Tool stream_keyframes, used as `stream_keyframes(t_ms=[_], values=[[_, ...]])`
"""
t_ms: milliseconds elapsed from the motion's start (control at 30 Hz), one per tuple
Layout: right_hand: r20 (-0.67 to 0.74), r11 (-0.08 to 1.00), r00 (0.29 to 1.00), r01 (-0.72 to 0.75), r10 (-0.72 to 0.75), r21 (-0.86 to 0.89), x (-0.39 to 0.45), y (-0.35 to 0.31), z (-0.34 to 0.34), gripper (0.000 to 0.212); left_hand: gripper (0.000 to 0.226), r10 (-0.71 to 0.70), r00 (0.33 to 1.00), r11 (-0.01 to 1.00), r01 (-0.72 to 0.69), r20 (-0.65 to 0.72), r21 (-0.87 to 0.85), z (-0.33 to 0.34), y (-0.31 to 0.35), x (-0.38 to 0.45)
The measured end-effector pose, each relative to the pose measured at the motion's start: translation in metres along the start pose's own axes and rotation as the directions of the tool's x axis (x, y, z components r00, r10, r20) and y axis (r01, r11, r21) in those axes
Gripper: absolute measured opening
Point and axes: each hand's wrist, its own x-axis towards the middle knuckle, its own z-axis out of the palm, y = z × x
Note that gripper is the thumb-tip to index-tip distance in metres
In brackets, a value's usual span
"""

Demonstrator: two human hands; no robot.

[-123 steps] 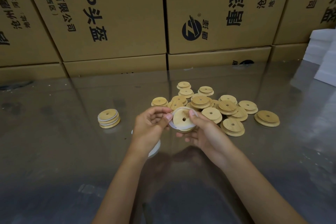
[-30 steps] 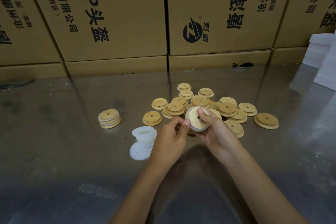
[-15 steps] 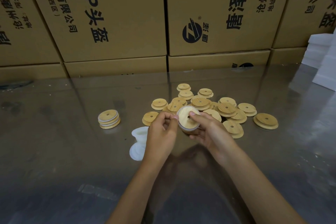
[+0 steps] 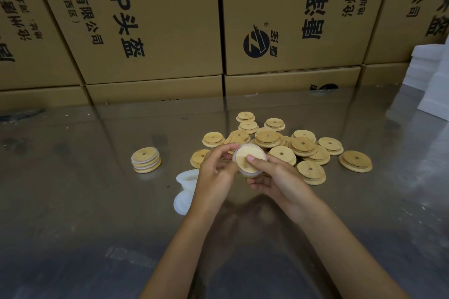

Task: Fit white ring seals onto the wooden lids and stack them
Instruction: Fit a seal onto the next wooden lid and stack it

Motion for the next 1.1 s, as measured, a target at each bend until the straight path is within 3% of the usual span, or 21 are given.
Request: stream_keyframes(t_ms=[167,433,767,900,1100], values=[[0.035,0.992,0.999,-0.015,0.011,0.126,0.001,0.000,-0.002,0.025,0.038,0.034,0.998,0.999,-0.036,0.046,0.030,0.005,-0.001,-0.003],[0.026,0.965,0.997,0.068,-0.077,0.252,0.004,-0.002,-0.005,0.030,0.023,-0.007,1.000,1.000,0.006,0.025,0.026,0.005,-0.002,-0.003],[-0.015,0.987,0.996,0.084,-0.083,0.135,0.002,0.000,-0.003,0.025,0.010,-0.063,0.996,0.996,0.060,0.055,0.064,0.006,-0.010,0.000],[-0.002,0.993,0.997,0.075,-0.076,0.087,-0.001,-0.001,-0.001,0.023,0.002,-0.018,0.999,0.998,0.020,-0.031,0.052,0.010,-0.010,-0.001],[0.003,0.997,0.998,0.060,-0.060,-0.041,-0.004,0.002,0.006,0.022,0.012,-0.020,0.991,0.999,0.016,-0.133,-0.031,0.004,-0.007,0.002]])
